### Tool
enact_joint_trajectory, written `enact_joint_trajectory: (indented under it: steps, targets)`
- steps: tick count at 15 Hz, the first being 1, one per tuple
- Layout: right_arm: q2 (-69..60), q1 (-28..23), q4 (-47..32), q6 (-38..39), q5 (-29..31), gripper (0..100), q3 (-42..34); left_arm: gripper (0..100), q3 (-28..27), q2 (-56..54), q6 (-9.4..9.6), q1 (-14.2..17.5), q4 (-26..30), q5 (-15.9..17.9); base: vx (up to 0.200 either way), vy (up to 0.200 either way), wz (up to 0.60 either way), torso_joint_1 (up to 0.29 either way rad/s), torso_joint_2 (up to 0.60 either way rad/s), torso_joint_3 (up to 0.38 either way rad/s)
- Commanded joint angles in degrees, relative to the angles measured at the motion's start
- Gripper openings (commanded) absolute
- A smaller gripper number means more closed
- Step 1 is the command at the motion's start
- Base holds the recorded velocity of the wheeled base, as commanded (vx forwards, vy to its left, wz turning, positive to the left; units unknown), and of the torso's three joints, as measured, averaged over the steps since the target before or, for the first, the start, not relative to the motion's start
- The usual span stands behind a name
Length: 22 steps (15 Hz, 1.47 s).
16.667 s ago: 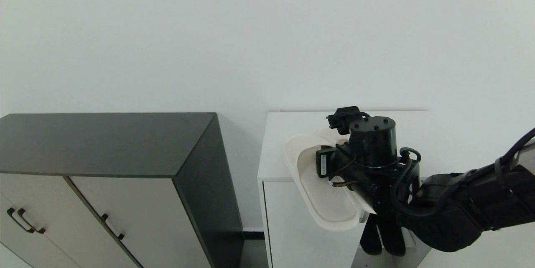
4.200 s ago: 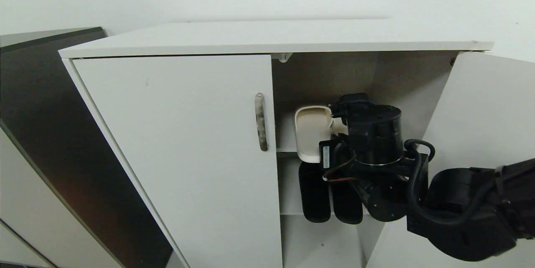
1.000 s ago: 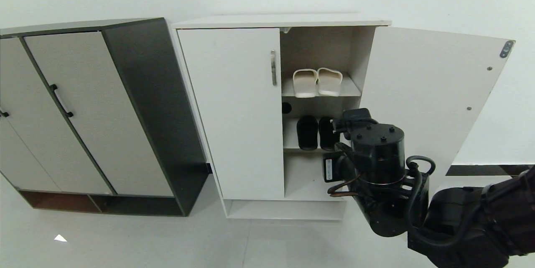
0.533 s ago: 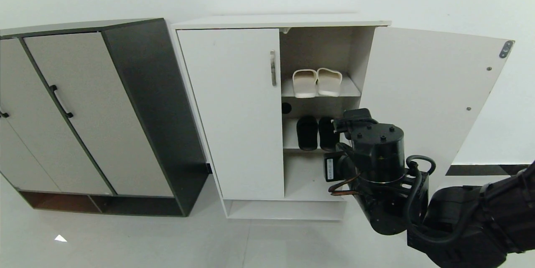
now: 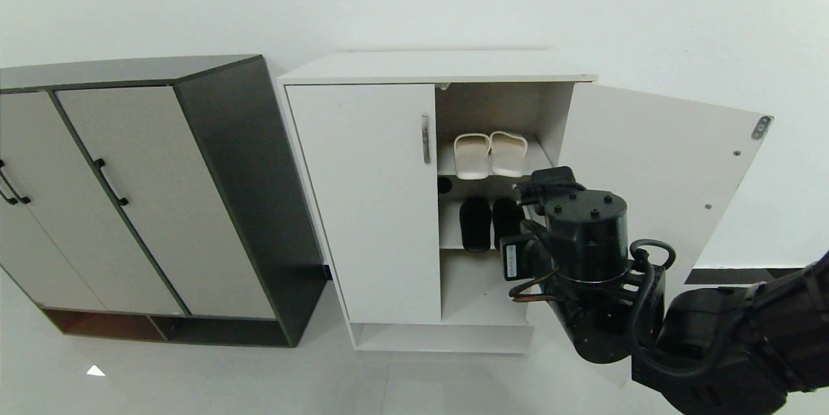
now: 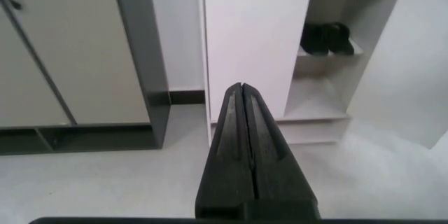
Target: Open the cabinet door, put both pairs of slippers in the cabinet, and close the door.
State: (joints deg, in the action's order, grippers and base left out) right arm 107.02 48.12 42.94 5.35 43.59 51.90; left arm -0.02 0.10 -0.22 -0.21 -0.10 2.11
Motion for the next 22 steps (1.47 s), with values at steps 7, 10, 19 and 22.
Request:
enact_joint_trajectory:
  steps: [7, 10, 19, 22]
  targets:
    - [0.03, 0.05, 0.04, -0.34, 0.00, 0, -0.13, 0, 0.02, -0.01, 0.04, 0.03, 0.01, 0.00, 0.000, 0.000, 0.00, 0.140, -0.47, -0.331]
    - [0.12, 0.05, 0.04, -0.34, 0.00, 0, -0.13, 0, 0.02, -0.01, 0.04, 0.03, 0.01, 0.00, 0.000, 0.000, 0.00, 0.165, -0.48, -0.310]
    - [0.12, 0.14, -0.04, -0.34, 0.00, 0, -0.22, 0, 0.02, -0.01, 0.04, 0.03, 0.01, 0.00, 0.000, 0.000, 0.00, 0.210, -0.52, -0.311]
    - [0.03, 0.22, 0.04, -0.43, 0.00, 0, -0.66, 0, 0.02, -0.01, 0.13, 0.03, 0.01, 0.00, 0.000, 0.000, 0.00, 0.248, -0.57, -0.323]
